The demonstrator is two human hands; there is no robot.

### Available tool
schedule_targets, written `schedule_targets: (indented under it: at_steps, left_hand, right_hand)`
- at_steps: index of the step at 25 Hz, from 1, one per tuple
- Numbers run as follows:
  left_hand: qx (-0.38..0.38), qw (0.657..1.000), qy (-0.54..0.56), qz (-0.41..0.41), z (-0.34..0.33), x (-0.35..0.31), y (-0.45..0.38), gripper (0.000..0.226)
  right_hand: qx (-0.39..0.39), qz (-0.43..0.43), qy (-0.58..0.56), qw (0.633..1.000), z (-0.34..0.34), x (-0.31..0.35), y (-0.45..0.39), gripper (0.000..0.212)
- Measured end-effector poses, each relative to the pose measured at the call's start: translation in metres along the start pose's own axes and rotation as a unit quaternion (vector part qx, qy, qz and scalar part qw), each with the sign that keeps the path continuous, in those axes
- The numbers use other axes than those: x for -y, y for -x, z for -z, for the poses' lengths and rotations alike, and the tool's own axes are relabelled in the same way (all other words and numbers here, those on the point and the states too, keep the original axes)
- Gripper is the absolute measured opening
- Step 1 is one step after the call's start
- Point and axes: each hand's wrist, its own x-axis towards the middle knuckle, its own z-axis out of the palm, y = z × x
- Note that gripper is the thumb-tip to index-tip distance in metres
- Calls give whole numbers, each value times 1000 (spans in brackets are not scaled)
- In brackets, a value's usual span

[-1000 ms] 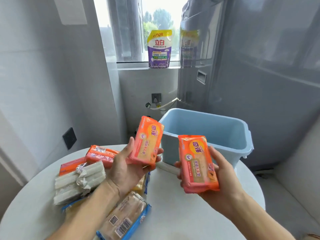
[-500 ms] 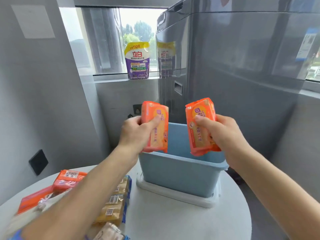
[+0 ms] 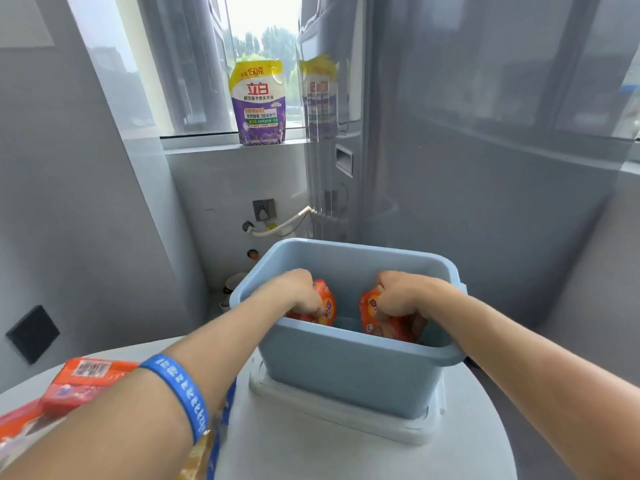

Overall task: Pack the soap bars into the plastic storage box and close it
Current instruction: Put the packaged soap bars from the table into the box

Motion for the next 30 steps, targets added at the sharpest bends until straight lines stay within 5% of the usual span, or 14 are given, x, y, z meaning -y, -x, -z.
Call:
schedule_targets:
  at_steps: [4, 6, 12, 16, 18, 21, 24, 27, 30]
  left_hand:
    - [-21, 992, -118, -29, -2, 5, 5, 6]
    - [-46, 986, -149, -63, -3, 7, 10, 22]
    - [161, 961, -185, -129, 1, 18, 15, 22]
    - [240, 941, -199, -131, 6, 31, 24, 37]
    - [196, 952, -163, -168, 3, 35, 32, 33]
    - [27, 969, 35, -242, 8, 46, 56, 27]
    - [-151, 928, 179, -290, 18, 76, 91, 21]
    - [-260, 879, 329, -227, 4, 138, 135, 17]
    - [-319, 908, 248, -109, -31, 209, 180, 13]
  right_hand:
    - [-121, 21, 219, 968, -8, -5, 3, 27]
    - [-168, 45, 292, 941, -9, -6, 5, 29]
    - [125, 108, 276, 947, -15, -3, 9, 44]
    - [182, 65, 314, 930, -20, 2, 6, 38]
    - [154, 86, 285, 942, -21, 0, 9, 36]
    - [87, 134, 229, 960, -16, 5, 24, 41]
    - [-51, 207, 135, 968, -5, 25, 41, 38]
    - [-256, 353, -42, 899, -25, 67, 87, 22]
    - [-193, 501, -72, 841, -89, 107, 139, 20]
